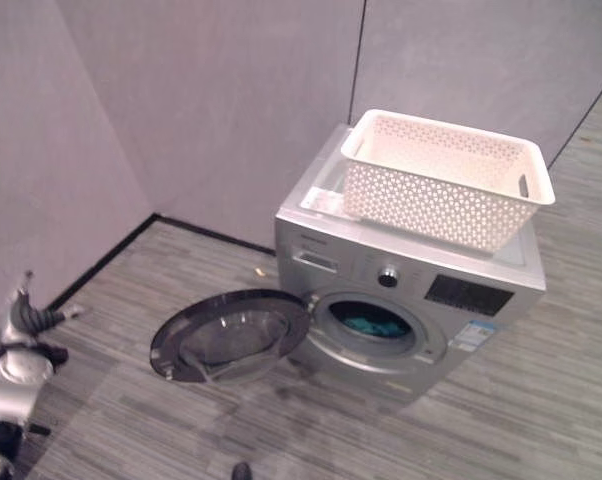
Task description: Grab the laundry basket,head to the washer,open it,put in the laundry and shut it.
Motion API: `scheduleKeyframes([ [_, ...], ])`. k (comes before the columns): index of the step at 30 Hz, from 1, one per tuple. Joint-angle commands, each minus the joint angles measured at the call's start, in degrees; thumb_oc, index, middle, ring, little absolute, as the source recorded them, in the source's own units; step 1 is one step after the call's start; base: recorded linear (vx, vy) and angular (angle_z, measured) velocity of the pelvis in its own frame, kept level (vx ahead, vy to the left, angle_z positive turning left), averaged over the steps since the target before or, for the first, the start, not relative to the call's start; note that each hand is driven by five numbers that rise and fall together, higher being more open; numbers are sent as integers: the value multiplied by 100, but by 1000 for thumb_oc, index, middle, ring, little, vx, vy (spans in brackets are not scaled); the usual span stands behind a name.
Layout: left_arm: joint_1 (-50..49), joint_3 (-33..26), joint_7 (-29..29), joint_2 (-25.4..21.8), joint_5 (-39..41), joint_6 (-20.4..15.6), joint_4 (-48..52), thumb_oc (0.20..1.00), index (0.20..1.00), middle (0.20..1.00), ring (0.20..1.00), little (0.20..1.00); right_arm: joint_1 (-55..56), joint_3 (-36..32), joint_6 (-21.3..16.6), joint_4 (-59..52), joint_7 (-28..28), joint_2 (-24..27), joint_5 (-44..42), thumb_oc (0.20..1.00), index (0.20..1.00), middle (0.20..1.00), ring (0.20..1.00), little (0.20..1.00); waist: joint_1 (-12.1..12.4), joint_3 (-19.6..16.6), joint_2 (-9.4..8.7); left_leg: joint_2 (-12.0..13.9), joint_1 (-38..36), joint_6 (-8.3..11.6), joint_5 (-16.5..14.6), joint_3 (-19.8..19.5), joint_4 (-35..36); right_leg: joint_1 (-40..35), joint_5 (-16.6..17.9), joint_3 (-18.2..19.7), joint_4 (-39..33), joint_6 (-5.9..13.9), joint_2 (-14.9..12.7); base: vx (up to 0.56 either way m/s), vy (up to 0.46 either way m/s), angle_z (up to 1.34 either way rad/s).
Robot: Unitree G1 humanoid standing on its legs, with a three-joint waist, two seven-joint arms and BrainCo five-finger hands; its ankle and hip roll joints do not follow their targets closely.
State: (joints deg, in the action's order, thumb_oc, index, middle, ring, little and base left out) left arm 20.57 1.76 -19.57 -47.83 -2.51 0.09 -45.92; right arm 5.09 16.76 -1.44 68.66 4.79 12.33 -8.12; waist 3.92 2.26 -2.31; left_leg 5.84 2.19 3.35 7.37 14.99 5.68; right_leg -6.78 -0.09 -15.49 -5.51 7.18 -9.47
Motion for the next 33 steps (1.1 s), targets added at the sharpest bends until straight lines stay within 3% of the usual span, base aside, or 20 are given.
scheduleKeyframes([
  [1, 1467, 641, 133, -402, 471, -249, -945, 1000, 1000, 1000, 1000, 1000, -548, 223, -140, -203, 25, 149, -22, 1000, 1000, 1000, 1000, 1000, -230, 296, 134, 213, 502, 43, -207, -151, -234, 171, -377, -97, 224, 105, -97, -198, 84, -9],
  [6, 3614, 1769, 552, -197, 1238, -212, -2389, 1000, 1000, 1000, 1000, 1000, -978, 452, -201, -423, 142, 312, -322, 1000, 1000, 1000, 1000, 1000, -429, 786, -31, 216, 1281, -8, -214, -177, -508, 972, -132, 50, 338, 155, -133, -210, 64, -4],
  [7, 3619, 1774, 553, -197, 1239, -213, -2392, 1000, 1000, 1000, 1000, 1000, -979, 450, -201, -422, 142, 310, -322, 1000, 1000, 1000, 1000, 1000, -426, 786, -32, 216, 1283, -8, -215, -177, -510, 975, -133, 51, 339, 155, -133, -192, 36, -11],
  [8, 4250, 2015, 608, -16, 1387, -162, -2813, 1000, 1000, 1000, 1000, 1000, -1134, 518, -218, -393, 176, 314, -475, 1000, 1000, 1000, 1000, 1000, -492, 988, -118, 213, 1577, -20, -214, -197, -634, 1277, -25, 100, 412, 165, -145, -168, 43, -5],
  [13, 5215, 2229, 520, 31, 1547, -122, -3351, 1000, 1000, 1000, 1000, 1000, -1322, 711, -342, -556, 258, 323, -744, 1000, 1000, 1000, 1000, 1000, -673, 1322, -444, 292, 2167, -7, -217, -200, -893, 1869, 314, 237, 431, 237, -168, -118, 37, -12],
  [14, 5232, 2242, 522, 29, 1550, -124, -3360, 1000, 1000, 1000, 1000, 1000, -1328, 708, -341, -556, 259, 316, -745, 1000, 1000, 1000, 1000, 1000, -672, 1317, -447, 295, 2188, -8, -223, -203, -910, 1883, 315, 236, 433, 237, -167, -71, 17, -8],
  [16, 5598, 2285, 436, -156, 1770, -131, -3512, 1000, 1000, 1000, 1000, 1000, -1423, 773, -413, -740, 319, 288, -884, 1000, 1000, 1000, 1000, 1000, -779, 1431, -651, 350, 2522, 12, -262, -214, -1133, 2119, 509, 325, 374, 301, -143, -53, 31, -4],
  [20, 5654, 2341, 463, -226, 1747, -93, -3638, 1000, 1000, 1000, 1000, 1000, -1527, 900, -441, -860, 402, 173, -943, 1000, 1000, 1000, 1000, 1000, -832, 1521, -799, 404, 2792, -1, -353, -229, -1377, 2309, 610, 371, 357, 337, -149, -1, 42, -15],
  [26, 5031, 1931, 1219, 293, 2188, 58, -3819, 1000, 1000, 1000, 1000, 1000, -1643, 1175, -386, -1152, 278, 93, -971, 1000, 1000, 1000, 1000, 1000, -864, 1569, -879, 420, 2921, -25, -493, -281, -1569, 2408, 605, 368, 433, 307, -165, 11, 16, -5],
  [28, 4785, 2143, 1475, 725, 1675, 174, -3802, 1000, 1000, 1000, 1000, 1000, -1656, 1284, -328, -1186, 208, 61, -915, 1000, 1000, 1000, 1000, 1000, -904, 1544, -876, 419, 2937, -32, -511, -283, -1596, 2422, 610, 347, 452, 299, -174, 6, -2, 2],
  [29, 4502, 2254, 1513, 1340, 1311, 208, -3522, 1000, 1000, 1000, 1000, 1000, -1718, 1374, -288, -1155, 196, 22, -854, 1000, 1000, 1000, 1000, 1000, -903, 1548, -841, 407, 2902, -50, -524, -305, -1581, 2402, 585, 333, 479, 285, -188, -5, -5, 4],
  [33, 3407, 2620, 1574, 3258, 1911, 92, -2116, 1000, 1000, 1000, 1000, 1000, -1743, 1274, -166, -1216, 216, 54, -807, 1000, 1000, 1000, 1000, 1000, -813, 1636, -676, 331, 2702, -87, -533, -308, -1516, 2244, 454, 257, 525, 244, -227, -3, -12, 9],
])
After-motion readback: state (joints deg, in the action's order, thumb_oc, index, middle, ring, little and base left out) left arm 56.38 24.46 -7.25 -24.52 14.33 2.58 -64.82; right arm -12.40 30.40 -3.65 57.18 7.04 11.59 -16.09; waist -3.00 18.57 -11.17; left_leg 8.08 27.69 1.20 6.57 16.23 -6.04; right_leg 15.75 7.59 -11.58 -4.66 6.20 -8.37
